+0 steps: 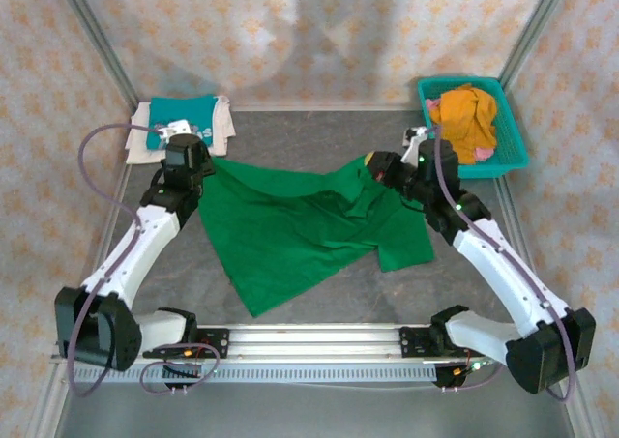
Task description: Fold and stack the t-shirts
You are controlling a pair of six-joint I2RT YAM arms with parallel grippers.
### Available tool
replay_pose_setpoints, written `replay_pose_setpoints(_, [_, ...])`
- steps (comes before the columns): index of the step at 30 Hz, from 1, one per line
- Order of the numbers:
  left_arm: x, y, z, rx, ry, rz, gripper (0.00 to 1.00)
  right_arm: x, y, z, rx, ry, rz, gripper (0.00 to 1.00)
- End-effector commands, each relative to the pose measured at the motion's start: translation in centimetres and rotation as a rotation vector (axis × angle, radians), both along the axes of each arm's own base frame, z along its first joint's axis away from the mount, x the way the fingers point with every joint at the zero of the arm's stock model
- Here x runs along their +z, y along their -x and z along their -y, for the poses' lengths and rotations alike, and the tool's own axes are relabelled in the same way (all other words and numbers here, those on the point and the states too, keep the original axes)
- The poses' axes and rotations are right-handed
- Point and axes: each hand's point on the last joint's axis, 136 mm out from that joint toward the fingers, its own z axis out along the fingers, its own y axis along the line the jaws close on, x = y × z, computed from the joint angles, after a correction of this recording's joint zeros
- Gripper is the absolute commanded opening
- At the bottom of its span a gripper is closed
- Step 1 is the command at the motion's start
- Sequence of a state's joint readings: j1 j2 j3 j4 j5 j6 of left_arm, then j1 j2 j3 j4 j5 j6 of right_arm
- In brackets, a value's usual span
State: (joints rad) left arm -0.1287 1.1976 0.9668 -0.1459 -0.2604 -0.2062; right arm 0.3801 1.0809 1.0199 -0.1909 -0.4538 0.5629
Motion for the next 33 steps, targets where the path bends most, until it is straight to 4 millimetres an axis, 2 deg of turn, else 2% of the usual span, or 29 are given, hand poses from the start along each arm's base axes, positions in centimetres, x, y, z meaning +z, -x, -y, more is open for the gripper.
replay_pose_setpoints(1, [6.0, 1.2, 0.4, -0.057, -0.007, 0.162, 0.0, 5.1, 0.8, 1.9, -0.046, 0.064, 0.152, 0.0])
replay_pose_setpoints(4, [9.9, 3.1, 0.8, -0.104, -0.016, 0.255, 0.0, 9.1, 2.1, 3.6, -0.101, 0.088, 0.263, 0.0])
replay_pose_setpoints(8, [14.8, 6.2, 1.4, -0.163, -0.014, 0.359, 0.0, 14.1, 5.1, 5.8, -0.16, 0.094, 0.4, 0.0])
replay_pose_setpoints(10, [16.5, 7.7, 1.7, -0.19, -0.008, 0.401, 0.0, 15.8, 6.6, 6.9, -0.19, 0.095, 0.454, 0.0])
replay_pose_setpoints(12, [16.8, 8.4, 1.9, -0.206, 0.0, 0.416, 0.0, 16.3, 7.6, 8.0, -0.231, 0.107, 0.467, 0.0])
replay_pose_setpoints(15, [14.2, 7.5, 3.4, -0.273, 0.064, 0.29, 0.01, 15.4, 7.6, 8.2, -0.23, 0.131, 0.45, 0.0])
replay_pose_setpoints(16, [12.4, 7.0, 4.5, -0.323, 0.114, 0.23, 0.14, 14.7, 7.3, 8.0, -0.226, 0.133, 0.439, 0.0])
replay_pose_setpoints(17, [10.7, 6.6, 5.8, -0.371, 0.164, 0.184, 0.22, 14.0, 7.0, 7.8, -0.222, 0.136, 0.432, 0.0])
replay_pose_setpoints(19, [5.6, 6.0, 8.0, -0.427, 0.248, 0.067, 0.39, 12.0, 5.9, 8.0, -0.247, 0.164, 0.393, 0.0])
replay_pose_setpoints(20, [3.2, 5.9, 8.9, -0.441, 0.263, 0.014, 0.43, 11.0, 5.5, 8.1, -0.258, 0.178, 0.376, 0.0])
replay_pose_setpoints(22, [-1.7, 5.7, 9.9, -0.433, 0.26, -0.117, 0.48, 8.7, 4.7, 8.3, -0.279, 0.198, 0.334, 0.0])
replay_pose_setpoints(24, [-4.6, 5.2, 11.1, -0.455, 0.252, -0.201, 0.49, 6.5, 4.1, 8.5, -0.296, 0.217, 0.295, 0.0])
replay_pose_setpoints(28, [-7.9, 2.8, 14.8, -0.558, 0.178, -0.327, 0.54, 1.9, 3.5, 9.1, -0.333, 0.268, 0.198, 0.0])
replay_pose_setpoints(31, [-10.4, 0.9, 18.4, -0.659, 0.078, -0.457, 0.56, -0.4, 3.3, 9.8, -0.369, 0.291, 0.156, 0.0])
replay_pose_setpoints(33, [-12.4, 0.0, 20.9, -0.721, 0.024, -0.537, 0.58, -1.2, 3.1, 10.1, -0.385, 0.295, 0.143, 0.0])
